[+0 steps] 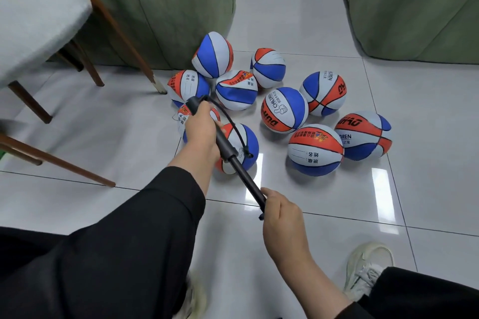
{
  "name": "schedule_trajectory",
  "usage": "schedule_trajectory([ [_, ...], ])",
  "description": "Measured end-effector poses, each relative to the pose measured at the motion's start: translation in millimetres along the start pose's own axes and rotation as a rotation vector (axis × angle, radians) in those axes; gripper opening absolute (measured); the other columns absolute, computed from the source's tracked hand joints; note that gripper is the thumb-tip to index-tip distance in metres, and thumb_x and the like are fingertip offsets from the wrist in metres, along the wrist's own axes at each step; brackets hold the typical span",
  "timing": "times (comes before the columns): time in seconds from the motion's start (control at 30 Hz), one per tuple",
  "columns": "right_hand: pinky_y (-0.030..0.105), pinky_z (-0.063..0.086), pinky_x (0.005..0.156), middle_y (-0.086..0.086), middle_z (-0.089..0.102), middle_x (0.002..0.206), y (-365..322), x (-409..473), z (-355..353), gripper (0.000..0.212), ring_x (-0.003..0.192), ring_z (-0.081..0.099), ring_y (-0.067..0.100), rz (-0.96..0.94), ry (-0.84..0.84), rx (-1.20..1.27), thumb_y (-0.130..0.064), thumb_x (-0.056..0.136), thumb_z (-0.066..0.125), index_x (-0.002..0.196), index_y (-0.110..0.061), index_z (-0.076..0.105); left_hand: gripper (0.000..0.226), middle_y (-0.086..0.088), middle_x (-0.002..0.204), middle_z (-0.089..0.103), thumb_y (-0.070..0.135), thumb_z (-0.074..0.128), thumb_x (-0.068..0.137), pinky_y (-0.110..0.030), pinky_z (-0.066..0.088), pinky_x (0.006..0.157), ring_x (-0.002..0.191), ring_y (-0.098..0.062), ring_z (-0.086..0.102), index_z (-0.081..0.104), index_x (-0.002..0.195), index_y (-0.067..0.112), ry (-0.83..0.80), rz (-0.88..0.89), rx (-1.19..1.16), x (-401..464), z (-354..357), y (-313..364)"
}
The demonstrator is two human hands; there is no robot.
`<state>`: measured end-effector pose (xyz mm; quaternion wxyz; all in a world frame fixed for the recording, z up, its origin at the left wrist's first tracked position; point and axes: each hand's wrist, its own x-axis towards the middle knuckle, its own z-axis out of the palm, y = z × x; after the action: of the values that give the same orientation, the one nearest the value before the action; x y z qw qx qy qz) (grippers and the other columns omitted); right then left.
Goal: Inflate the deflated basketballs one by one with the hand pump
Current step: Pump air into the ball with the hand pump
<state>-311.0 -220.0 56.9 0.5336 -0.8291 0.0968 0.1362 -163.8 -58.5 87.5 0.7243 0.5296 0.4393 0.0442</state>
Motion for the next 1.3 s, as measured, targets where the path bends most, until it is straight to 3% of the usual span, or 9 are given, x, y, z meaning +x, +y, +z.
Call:
schedule_trajectory([
  [0.2, 0.037, 0.053, 0.085, 0.003, 0.072, 0.108, -5, 11, 4, 0.065, 0.081, 0.066, 0.008, 0.031, 0.068, 0.064, -0.036, 0.084, 0.023, 0.125, -0.015, 0.07, 0.018, 0.005, 0.05, 0.051, 0.032, 0.06, 0.094, -0.027, 0.046, 0.058, 0.044, -0.013, 0.049, 0.055, 0.097, 0.015, -0.051, -0.009, -0.037, -22, 8, -27],
  [0.33, 0.044, 0.052, 0.073, 0.008, 0.067, 0.082, 2, 18, 9, 0.05, 0.079, 0.062, 0.03, 0.027, 0.079, 0.032, -0.032, 0.087, 0.024, 0.098, -0.014, 0.07, 0.016, 0.0, 0.051, 0.048, 0.028, 0.058, 0.097, -0.02, 0.043, 0.044, 0.038, -0.014, 0.043, 0.053, 0.091, 0.013, -0.077, 0.008, -0.041, -43, 14, -50],
  [0.47, 0.035, 0.05, 0.068, -0.003, 0.065, 0.078, 7, 18, 12, 0.039, 0.074, 0.065, 0.015, 0.045, 0.054, 0.01, -0.021, 0.103, 0.028, 0.097, -0.03, 0.066, 0.013, -0.001, 0.05, 0.047, 0.023, 0.054, 0.097, -0.019, 0.043, 0.042, 0.037, -0.014, 0.043, 0.056, 0.099, 0.011, -0.064, -0.005, -0.056, -43, 8, -64],
  [0.57, 0.043, 0.05, 0.072, 0.004, 0.061, 0.079, 3, 23, 16, 0.045, 0.075, 0.063, 0.017, -0.022, 0.014, -0.057, -0.031, 0.094, 0.021, 0.093, -0.019, 0.064, 0.013, 0.0, 0.053, 0.05, 0.025, 0.056, 0.096, -0.023, 0.046, 0.051, 0.043, -0.016, 0.047, 0.056, 0.094, 0.013, -0.059, -0.024, -0.052, -32, 0, -64],
  [0.67, 0.039, 0.048, 0.074, -0.003, 0.063, 0.081, 0, 30, 24, 0.04, 0.072, 0.06, 0.0, -0.008, -0.073, -0.053, -0.033, 0.108, 0.026, 0.085, -0.024, 0.058, 0.009, -0.001, 0.057, 0.053, 0.024, 0.059, 0.095, -0.027, 0.048, 0.056, 0.049, -0.017, 0.049, 0.058, 0.097, 0.015, -0.088, -0.101, -0.055, -23, -10, -69],
  [0.83, 0.035, 0.041, 0.079, -0.005, 0.067, 0.096, 16, 54, 26, 0.037, 0.094, 0.058, 0.019, 0.001, -0.05, -0.12, -0.05, 0.106, 0.031, 0.112, -0.028, 0.061, 0.018, -0.006, 0.066, 0.059, 0.023, 0.06, 0.095, -0.029, 0.052, 0.056, 0.053, -0.021, 0.057, 0.06, 0.108, 0.012, -0.046, -0.132, -0.002, -1, -31, -78],
  [0.97, 0.035, 0.043, 0.088, 0.003, 0.062, 0.113, 39, 99, 14, 0.051, 0.103, 0.057, 0.021, 0.088, 0.051, -0.187, -0.047, 0.103, 0.047, 0.143, -0.016, 0.052, 0.019, -0.007, 0.072, 0.065, 0.03, 0.061, 0.095, -0.03, 0.054, 0.061, 0.065, -0.023, 0.061, 0.06, 0.092, 0.011, -0.036, -0.101, 0.07, 14, -31, -79],
  [1.2, 0.037, 0.045, 0.099, 0.006, 0.058, 0.138, 52, 185, -6, 0.07, 0.124, 0.056, 0.024, 0.135, -0.093, -0.287, -0.042, 0.095, 0.069, 0.152, -0.016, 0.04, 0.022, -0.005, 0.089, 0.063, 0.038, 0.06, 0.098, -0.032, 0.05, 0.073, 0.078, -0.02, 0.058, 0.06, 0.092, 0.017, -0.1, -0.022, 0.283, 39, -19, -87],
  [1.3, 0.039, 0.048, 0.097, 0.005, 0.061, 0.136, 58, 209, -4, 0.063, 0.118, 0.058, 0.024, 0.172, -0.157, -0.245, -0.035, 0.094, 0.072, 0.149, -0.016, 0.046, 0.019, -0.004, 0.086, 0.061, 0.038, 0.058, 0.101, -0.033, 0.051, 0.077, 0.082, -0.021, 0.059, 0.06, 0.09, 0.023, -0.198, 0.033, 0.38, 54, -5, -92],
])
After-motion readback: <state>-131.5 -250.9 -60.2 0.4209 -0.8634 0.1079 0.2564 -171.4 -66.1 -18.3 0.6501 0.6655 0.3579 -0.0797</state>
